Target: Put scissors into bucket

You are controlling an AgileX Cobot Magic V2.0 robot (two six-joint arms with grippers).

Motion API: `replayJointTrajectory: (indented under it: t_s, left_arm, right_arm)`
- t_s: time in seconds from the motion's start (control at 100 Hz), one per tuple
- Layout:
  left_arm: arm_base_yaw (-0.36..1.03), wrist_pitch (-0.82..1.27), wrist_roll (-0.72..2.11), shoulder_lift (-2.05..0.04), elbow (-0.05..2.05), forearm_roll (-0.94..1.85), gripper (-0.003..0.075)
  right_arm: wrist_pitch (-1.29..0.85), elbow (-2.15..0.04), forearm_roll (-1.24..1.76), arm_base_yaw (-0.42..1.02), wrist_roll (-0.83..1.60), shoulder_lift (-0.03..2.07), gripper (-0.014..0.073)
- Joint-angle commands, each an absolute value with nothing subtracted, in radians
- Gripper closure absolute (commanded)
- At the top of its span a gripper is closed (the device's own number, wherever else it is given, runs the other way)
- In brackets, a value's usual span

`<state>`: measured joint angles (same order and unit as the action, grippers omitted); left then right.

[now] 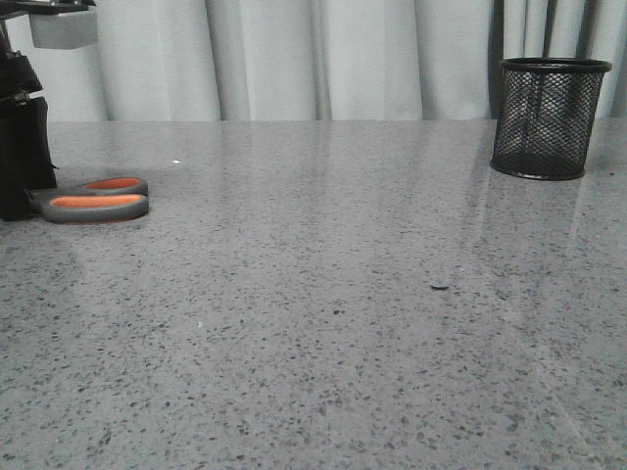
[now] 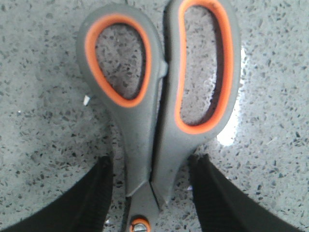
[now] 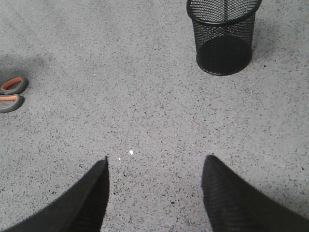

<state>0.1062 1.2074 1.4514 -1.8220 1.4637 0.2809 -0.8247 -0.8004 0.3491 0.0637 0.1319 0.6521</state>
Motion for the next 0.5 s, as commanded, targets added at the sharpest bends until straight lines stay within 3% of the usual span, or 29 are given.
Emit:
replayJointTrajectory:
  t_s: [0.0, 0.16, 0.38, 0.49]
  left_arm:
    - [0.112, 1.180, 1.452, -1.799, 1.483, 0.314, 0.0367]
    - [0.112, 1.199, 1.452, -1.799, 1.483, 0.326, 0.0440]
    - [0.112, 1.239, 1.452, -1.807, 1.483, 0.364, 0.0743]
    - [0.113, 1.266, 1.445, -1.807, 1.484, 0.367, 0.0729]
  right_arm:
    - [-0.775, -0.835, 0.357, 0.057, 0.145, 0.660, 0.0213]
    - [-0.775, -0.835, 0.357, 0.057, 0.145, 0.660, 0.0213]
    - [-0.775, -0.835, 0.357, 0.057, 0.145, 0.660, 0.0213]
    - [-0.775, -0.835, 0.357, 0.057, 0.145, 0.660, 0.0213]
